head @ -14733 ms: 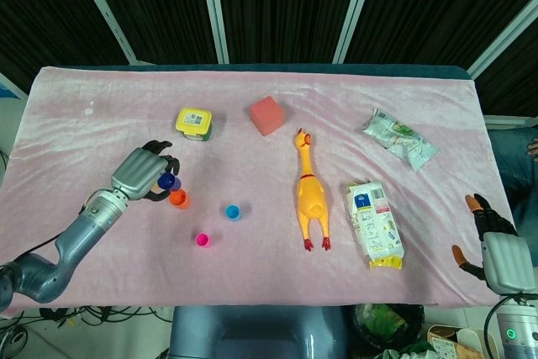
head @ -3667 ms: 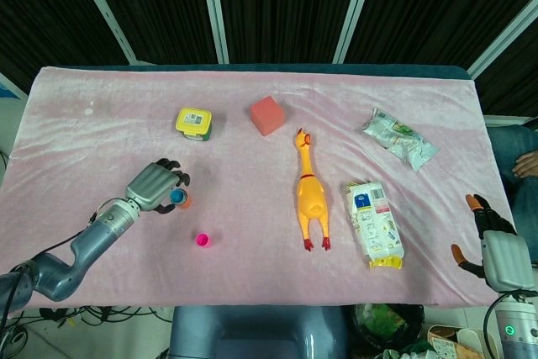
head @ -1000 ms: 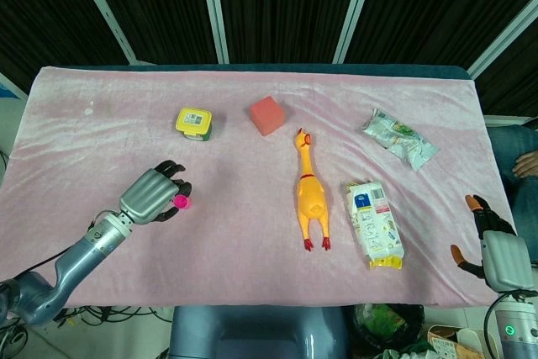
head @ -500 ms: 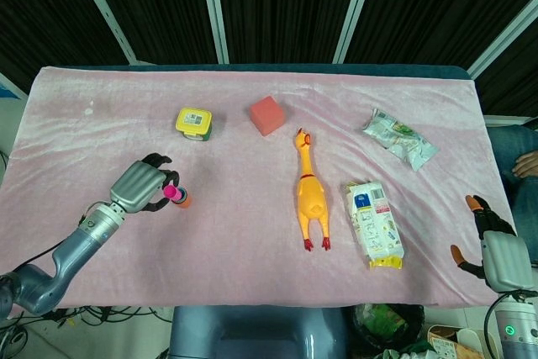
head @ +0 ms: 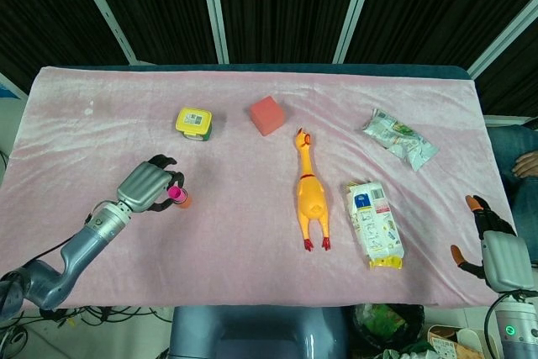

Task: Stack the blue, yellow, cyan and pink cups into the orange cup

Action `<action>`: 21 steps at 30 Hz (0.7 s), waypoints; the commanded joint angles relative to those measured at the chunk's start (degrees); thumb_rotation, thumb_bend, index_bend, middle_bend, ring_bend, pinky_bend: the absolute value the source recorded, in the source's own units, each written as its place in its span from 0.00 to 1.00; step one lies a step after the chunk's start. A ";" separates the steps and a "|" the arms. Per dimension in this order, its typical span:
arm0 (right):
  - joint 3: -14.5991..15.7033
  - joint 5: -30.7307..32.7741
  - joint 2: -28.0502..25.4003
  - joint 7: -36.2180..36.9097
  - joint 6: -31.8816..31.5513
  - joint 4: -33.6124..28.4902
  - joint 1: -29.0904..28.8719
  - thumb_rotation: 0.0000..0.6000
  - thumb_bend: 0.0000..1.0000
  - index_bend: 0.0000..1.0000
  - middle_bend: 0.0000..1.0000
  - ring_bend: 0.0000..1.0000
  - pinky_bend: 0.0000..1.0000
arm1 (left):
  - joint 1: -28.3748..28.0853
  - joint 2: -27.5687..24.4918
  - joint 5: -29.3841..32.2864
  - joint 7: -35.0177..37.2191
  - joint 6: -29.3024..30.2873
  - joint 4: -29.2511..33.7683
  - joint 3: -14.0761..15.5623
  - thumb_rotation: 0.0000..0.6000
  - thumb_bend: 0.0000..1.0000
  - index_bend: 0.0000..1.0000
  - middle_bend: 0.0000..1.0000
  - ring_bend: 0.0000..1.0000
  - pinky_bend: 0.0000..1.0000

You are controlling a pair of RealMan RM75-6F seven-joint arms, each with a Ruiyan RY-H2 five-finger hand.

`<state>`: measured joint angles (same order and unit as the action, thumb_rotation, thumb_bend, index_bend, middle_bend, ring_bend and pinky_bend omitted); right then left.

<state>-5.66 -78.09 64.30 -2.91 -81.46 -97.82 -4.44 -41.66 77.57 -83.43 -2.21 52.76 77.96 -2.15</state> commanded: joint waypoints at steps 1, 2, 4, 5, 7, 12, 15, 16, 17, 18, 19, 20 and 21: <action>0.03 -0.04 0.00 -0.05 0.01 -0.01 -0.01 1.00 0.26 0.04 0.06 0.16 0.21 | 0.21 0.11 0.68 -0.60 -0.75 -0.42 0.35 1.00 0.34 0.51 0.55 0.18 0.20; 0.03 -0.06 0.01 -0.07 0.00 0.00 -0.01 1.00 0.26 0.04 0.06 0.16 0.21 | 0.20 0.02 0.98 -0.83 -1.33 -0.42 0.55 1.00 0.33 0.49 0.53 0.18 0.20; 0.03 -0.04 0.03 -0.09 0.01 0.01 -0.02 1.00 0.26 0.04 0.06 0.16 0.21 | 0.04 -0.33 1.59 -1.27 -2.65 -0.15 0.86 1.00 0.31 0.40 0.46 0.16 0.18; 0.03 -0.01 0.04 -0.10 0.02 0.02 -0.01 1.00 0.26 0.04 0.06 0.16 0.21 | 0.00 -0.48 1.92 -1.55 -3.24 0.04 1.02 1.00 0.28 0.34 0.39 0.14 0.17; 0.00 0.05 0.03 -0.16 0.01 -0.01 -0.02 1.00 0.26 0.04 0.06 0.16 0.21 | 0.20 -0.49 1.98 -2.60 -3.18 0.23 1.30 1.00 0.20 0.23 0.27 0.10 0.16; -0.08 0.19 0.02 -0.15 -0.09 -0.01 0.03 1.00 0.26 0.04 0.06 0.16 0.21 | 1.77 -0.36 1.02 -3.10 -0.12 0.97 1.72 1.00 0.11 0.10 0.11 0.06 0.13; -0.12 0.25 -0.02 -0.03 -0.14 -0.01 0.08 1.00 0.26 0.04 0.06 0.16 0.21 | 2.91 -1.00 0.47 -2.22 2.06 1.66 1.74 1.00 0.11 0.10 0.11 0.06 0.13; -0.12 0.24 -0.04 0.00 -0.15 -0.01 0.08 1.00 0.26 0.04 0.06 0.16 0.21 | 3.24 -1.40 0.48 -2.28 2.62 1.89 1.72 1.00 0.11 0.10 0.11 0.06 0.12; -0.10 0.22 -0.08 0.05 -0.14 -0.02 0.10 1.00 0.26 0.04 0.06 0.16 0.21 | 3.79 -2.13 0.54 -2.57 3.49 2.40 1.71 1.00 0.11 0.10 0.11 0.06 0.12; -0.08 0.18 -0.10 0.08 -0.12 -0.03 0.09 1.00 0.26 0.04 0.06 0.16 0.21 | 4.41 -2.98 0.63 -2.94 4.54 3.13 1.66 1.00 0.11 0.10 0.11 0.06 0.12; -0.06 0.12 -0.11 0.05 -0.13 -0.03 0.08 1.00 0.26 0.04 0.06 0.16 0.21 | 5.01 -3.79 0.68 -3.29 5.52 3.99 1.62 1.00 0.11 0.10 0.11 0.06 0.12; -0.05 0.05 -0.09 0.00 -0.14 -0.02 0.07 1.00 0.26 0.04 0.06 0.16 0.21 | 5.69 -4.71 0.74 -3.61 6.67 4.92 1.55 1.00 0.11 0.10 0.11 0.06 0.12; -0.01 -0.07 -0.04 -0.09 -0.18 -0.02 0.06 1.00 0.26 0.04 0.06 0.16 0.21 | 6.70 -6.07 0.68 -4.04 8.42 6.34 1.50 1.00 0.11 0.10 0.11 0.06 0.12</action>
<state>-5.68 -78.14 64.24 -2.98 -81.61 -97.84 -4.37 -36.71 73.69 -82.75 -5.39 58.57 82.06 -0.53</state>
